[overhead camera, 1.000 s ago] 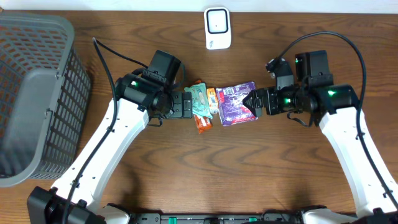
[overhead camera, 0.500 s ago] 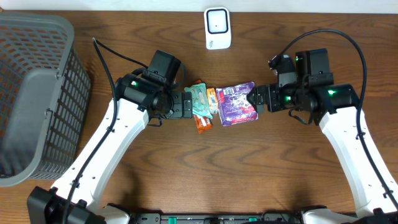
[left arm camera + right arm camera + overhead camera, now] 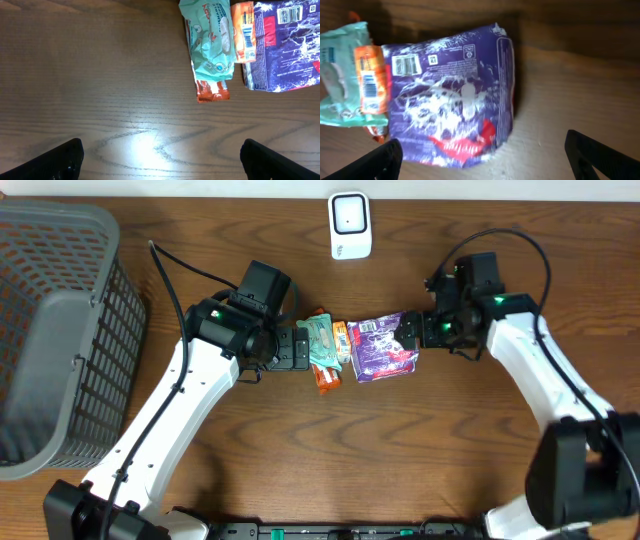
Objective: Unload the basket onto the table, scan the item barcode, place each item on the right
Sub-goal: 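Move the right gripper to the purple snack bag and grasp it, then lift the purple bag with the right gripper and pull it rightward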
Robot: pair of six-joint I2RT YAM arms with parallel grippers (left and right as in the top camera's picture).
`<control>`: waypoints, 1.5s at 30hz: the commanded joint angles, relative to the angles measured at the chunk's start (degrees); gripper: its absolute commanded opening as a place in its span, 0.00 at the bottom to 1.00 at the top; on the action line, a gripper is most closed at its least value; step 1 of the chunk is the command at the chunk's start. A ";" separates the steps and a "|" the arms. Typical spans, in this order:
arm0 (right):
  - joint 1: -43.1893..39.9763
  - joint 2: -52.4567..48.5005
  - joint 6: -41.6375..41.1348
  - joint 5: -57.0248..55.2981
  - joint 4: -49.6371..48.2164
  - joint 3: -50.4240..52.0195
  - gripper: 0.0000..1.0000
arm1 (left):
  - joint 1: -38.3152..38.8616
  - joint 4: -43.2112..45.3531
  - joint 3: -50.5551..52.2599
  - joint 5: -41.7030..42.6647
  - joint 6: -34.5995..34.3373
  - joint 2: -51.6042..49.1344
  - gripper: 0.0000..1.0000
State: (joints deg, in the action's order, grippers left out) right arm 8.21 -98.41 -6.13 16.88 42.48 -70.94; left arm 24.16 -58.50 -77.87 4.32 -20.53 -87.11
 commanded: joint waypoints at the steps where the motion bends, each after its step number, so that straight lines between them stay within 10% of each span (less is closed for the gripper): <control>1: -0.42 -3.96 0.46 7.26 -2.32 -0.87 0.99 | 0.02 -0.17 -0.02 -0.50 0.72 -0.35 1.00; 11: -0.94 -12.63 0.63 12.83 -4.55 -0.87 0.81 | 0.02 -0.17 -0.02 -0.50 0.72 -0.35 1.00; 19: -0.94 -13.16 0.42 14.62 -2.86 -1.09 0.01 | 0.02 -0.17 -0.02 -0.52 0.72 -0.35 1.00; 25: -0.90 -7.69 -1.49 6.62 3.02 -4.04 0.01 | 0.02 -0.17 -0.02 -0.52 0.72 -0.35 1.00; 36: 3.72 -0.31 -19.21 -45.48 19.32 -8.83 0.03 | 0.02 -0.17 -0.02 -0.50 0.72 -0.35 1.00; 45: 3.96 -4.83 -20.04 -51.32 20.26 -6.78 0.01 | 0.02 -0.17 -0.02 -0.50 0.72 -0.35 1.00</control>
State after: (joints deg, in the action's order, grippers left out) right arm 11.94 -101.19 -24.14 -29.41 62.78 -78.56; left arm 24.16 -58.50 -77.87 4.32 -20.53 -87.11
